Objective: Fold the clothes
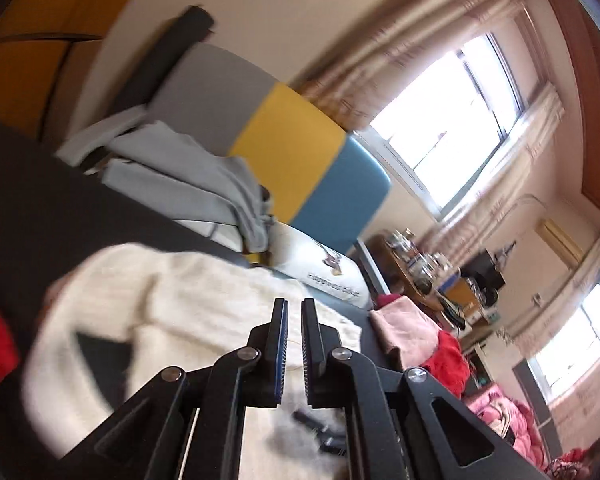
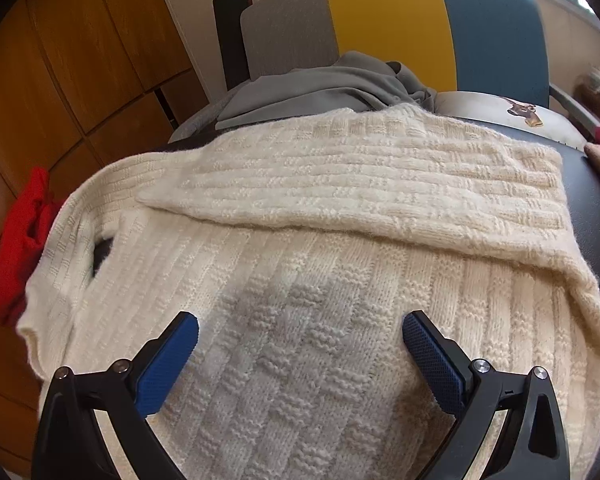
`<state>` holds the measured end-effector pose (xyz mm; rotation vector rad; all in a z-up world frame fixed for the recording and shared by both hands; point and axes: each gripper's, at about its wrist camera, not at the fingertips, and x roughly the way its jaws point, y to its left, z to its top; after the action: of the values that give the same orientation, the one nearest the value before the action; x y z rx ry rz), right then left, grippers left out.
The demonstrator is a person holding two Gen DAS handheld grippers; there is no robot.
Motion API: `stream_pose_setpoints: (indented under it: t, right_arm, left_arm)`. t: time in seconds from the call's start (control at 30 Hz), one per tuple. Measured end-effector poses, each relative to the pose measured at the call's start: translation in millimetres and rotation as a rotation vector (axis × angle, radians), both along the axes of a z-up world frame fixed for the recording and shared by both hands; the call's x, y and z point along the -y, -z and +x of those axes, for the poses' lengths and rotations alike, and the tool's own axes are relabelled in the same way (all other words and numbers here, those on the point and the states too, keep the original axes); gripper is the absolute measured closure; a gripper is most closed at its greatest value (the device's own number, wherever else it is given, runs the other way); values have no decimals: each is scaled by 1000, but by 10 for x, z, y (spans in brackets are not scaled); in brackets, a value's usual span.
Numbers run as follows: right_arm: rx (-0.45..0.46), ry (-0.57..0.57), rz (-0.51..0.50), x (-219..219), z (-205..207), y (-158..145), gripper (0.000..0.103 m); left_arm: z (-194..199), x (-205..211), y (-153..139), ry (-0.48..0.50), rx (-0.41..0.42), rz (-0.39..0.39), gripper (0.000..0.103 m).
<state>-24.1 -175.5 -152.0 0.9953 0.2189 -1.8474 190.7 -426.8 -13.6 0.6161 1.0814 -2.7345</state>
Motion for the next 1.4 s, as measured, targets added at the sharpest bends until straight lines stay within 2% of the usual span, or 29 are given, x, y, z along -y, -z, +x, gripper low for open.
stream_pose_setpoints:
  t: [0.1, 0.17, 0.3, 0.4, 0.5, 0.57, 0.63, 0.73, 0.87, 0.9, 0.97, 1.0, 1.03, 1.07, 1.1, 1.17, 1.3, 1.37, 1.4]
  right_arm:
    - [33, 1, -37, -50, -44, -5, 0]
    - [51, 2, -56, -76, -67, -8, 0]
    - [45, 8, -33, -51, -50, -25, 0]
    - [-6, -54, -21, 53, 198, -146, 0]
    - [-67, -130, -10, 175, 495, -289, 35]
    - [-104, -201, -16, 275, 753, -396, 34]
    - [-138, -343, -58, 438, 1217, -528, 34]
    - [-195, -579, -67, 744, 1991, -606, 35]
    - [-281, -776, 10, 1199, 2752, -404, 35]
    - [-291, -796, 42, 1318, 2849, -312, 33]
    - [-303, -832, 108, 1552, 3014, -125, 24]
    - [-302, -838, 149, 1659, 3049, -24, 18]
    - [-311, -836, 172, 1738, 3072, 56, 8]
    - [-323, -827, 173, 1790, 3075, 89, 1]
    - [-310, -822, 187, 1847, 3059, 113, 0]
    - [-280, -830, 207, 1919, 3043, 139, 0]
    - [-282, -846, 219, 1975, 3081, 158, 0]
    - [-290, -853, 194, 1962, 3101, 144, 8]
    - [-297, -854, 177, 1948, 3114, 126, 25]
  left_arm:
    - [-180, -135, 42, 3, 40, -8, 98]
    - [-67, -229, 104, -12, 68, -44, 97]
    - [573, -236, 294, -92, 122, -90, 93]
    - [1158, -99, 463, -177, 189, -109, 88]
    - [1683, -7, 609, -268, 277, -155, 86]
    - [1929, 47, 710, -313, 327, -163, 85]
    - [2100, 121, 796, -340, 338, -132, 85]
    - [2312, 206, 845, -374, 322, -97, 85]
    - [2483, 279, 883, -406, 297, -71, 84]
    - [2520, 295, 894, -412, 292, -64, 84]
    - [2587, 328, 917, -425, 282, -49, 84]
    - [2593, 347, 930, -427, 281, -39, 84]
    - [2599, 361, 947, -425, 284, -30, 83]
    - [2604, 374, 963, -424, 286, -21, 83]
    - [2606, 385, 981, -421, 289, -13, 83]
    - [2581, 389, 1026, -412, 299, 4, 83]
    - [2518, 365, 1092, -397, 316, 26, 83]
    - [2493, 349, 1098, -390, 320, 29, 83]
    - [2485, 341, 1098, -388, 320, 31, 83]
